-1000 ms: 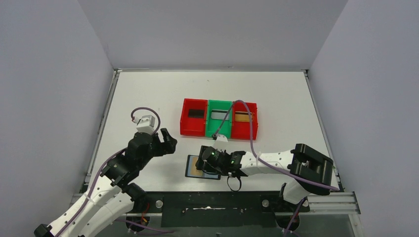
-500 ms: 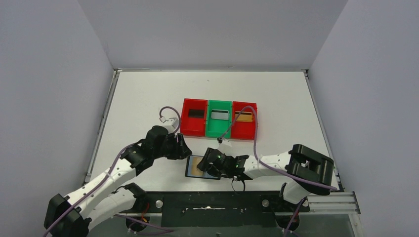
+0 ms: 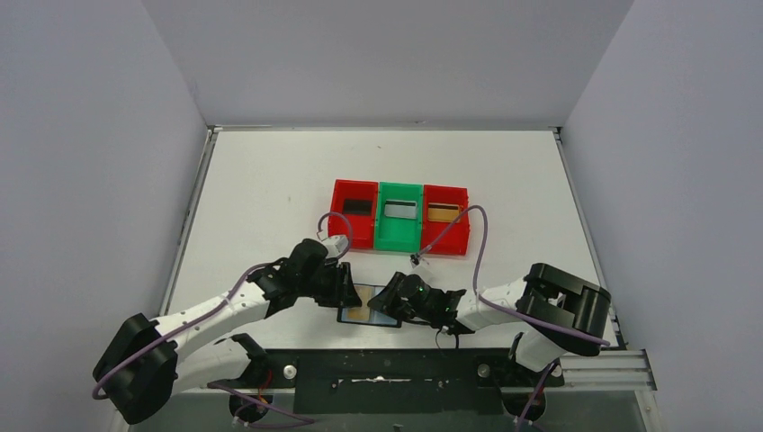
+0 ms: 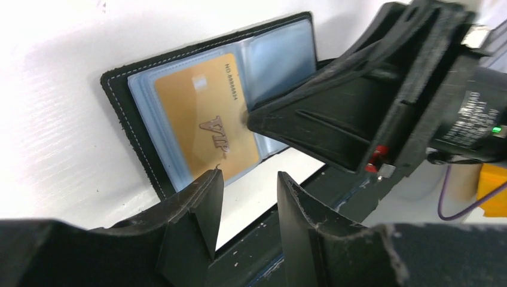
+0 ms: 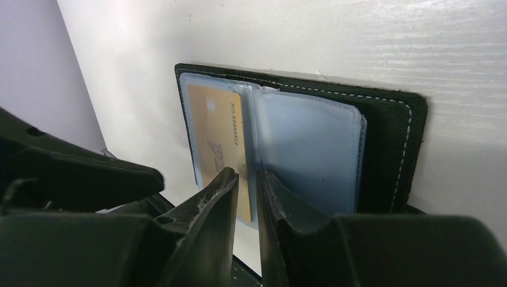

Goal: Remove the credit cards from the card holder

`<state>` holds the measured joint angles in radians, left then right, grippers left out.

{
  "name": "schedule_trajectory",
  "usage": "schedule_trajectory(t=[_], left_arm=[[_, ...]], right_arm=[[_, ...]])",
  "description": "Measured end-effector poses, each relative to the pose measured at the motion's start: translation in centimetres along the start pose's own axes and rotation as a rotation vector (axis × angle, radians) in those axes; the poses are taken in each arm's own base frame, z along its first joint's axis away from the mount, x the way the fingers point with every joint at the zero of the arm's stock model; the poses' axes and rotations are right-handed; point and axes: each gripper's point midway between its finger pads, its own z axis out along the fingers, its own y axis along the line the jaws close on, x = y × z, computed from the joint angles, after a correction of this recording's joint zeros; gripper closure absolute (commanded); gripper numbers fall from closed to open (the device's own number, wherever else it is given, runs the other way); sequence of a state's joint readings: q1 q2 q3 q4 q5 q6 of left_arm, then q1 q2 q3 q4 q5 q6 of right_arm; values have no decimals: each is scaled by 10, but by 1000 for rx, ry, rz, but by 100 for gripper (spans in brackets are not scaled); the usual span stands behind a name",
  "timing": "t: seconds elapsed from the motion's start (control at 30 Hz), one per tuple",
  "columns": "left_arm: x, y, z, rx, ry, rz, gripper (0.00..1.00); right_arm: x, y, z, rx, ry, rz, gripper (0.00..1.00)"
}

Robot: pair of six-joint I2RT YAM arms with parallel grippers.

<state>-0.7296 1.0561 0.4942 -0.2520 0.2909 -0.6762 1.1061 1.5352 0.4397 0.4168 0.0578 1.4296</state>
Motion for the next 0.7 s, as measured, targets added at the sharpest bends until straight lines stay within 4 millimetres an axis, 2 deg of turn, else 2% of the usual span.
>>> schedule_trajectory(t=[0.2, 0.37, 0.57, 0.7], left_arm=[[16, 17, 14, -83, 61, 1, 64], [28, 27, 20, -126, 84, -19, 71], [28, 32, 21, -153, 54, -74, 75], [29, 34, 21, -161, 39, -93, 77]], right_arm=[[-1, 0, 0, -13, 2, 6, 79], [-2, 4, 0, -35, 7, 5, 80], [1, 4, 5, -45, 29, 2, 84], [0, 3, 7, -45, 31, 10, 98]])
